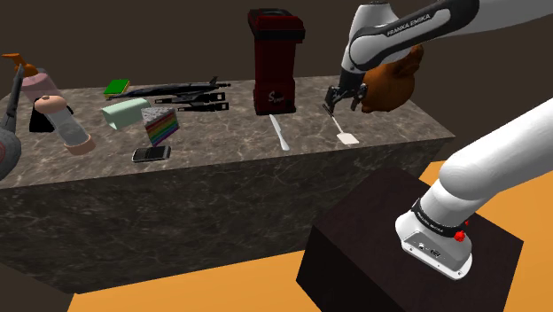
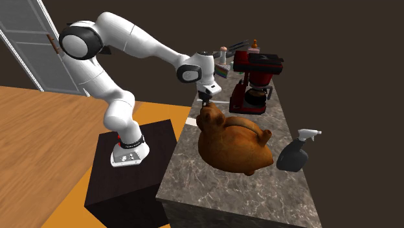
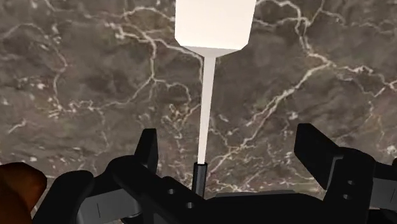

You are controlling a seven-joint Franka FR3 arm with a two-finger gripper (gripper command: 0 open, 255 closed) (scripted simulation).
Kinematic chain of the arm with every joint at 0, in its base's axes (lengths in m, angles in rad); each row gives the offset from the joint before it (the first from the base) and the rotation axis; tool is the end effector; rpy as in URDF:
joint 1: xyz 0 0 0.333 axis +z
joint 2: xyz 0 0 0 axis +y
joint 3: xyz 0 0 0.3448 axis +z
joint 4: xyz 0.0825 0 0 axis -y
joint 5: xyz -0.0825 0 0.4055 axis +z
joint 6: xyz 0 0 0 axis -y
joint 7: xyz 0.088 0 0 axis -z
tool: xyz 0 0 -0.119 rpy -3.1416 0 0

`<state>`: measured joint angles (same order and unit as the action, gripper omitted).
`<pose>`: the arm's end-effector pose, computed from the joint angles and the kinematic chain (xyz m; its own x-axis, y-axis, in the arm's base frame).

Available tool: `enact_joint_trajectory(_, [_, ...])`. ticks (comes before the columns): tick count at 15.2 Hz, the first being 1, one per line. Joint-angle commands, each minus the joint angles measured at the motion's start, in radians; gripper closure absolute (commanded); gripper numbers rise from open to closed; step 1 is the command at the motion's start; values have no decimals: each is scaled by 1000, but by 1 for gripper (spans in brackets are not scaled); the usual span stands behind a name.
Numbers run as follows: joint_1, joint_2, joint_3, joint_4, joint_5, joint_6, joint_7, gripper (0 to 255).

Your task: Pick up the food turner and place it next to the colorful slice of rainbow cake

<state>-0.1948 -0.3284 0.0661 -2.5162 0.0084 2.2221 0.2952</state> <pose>0.4338 -0.0559 0.4024 0.9075 -0.4184 0.0365 -0.4188 -0.9081 0.0040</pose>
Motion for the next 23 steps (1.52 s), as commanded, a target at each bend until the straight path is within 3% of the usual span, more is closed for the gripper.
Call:
enact_joint_trajectory(1, [-26, 68, -1, 12, -14, 79, 58, 0])
enact_joint_trajectory(10, [-35, 163, 0, -21, -27, 212, 80, 0])
enact_joint_trajectory(17, [-35, 163, 0, -21, -27, 212, 80, 0])
enact_joint_trajectory(18, [-35, 163, 0, -21, -27, 212, 80, 255])
enact_joint_trajectory(23, [-35, 163, 0, -21, -27, 212, 80, 255])
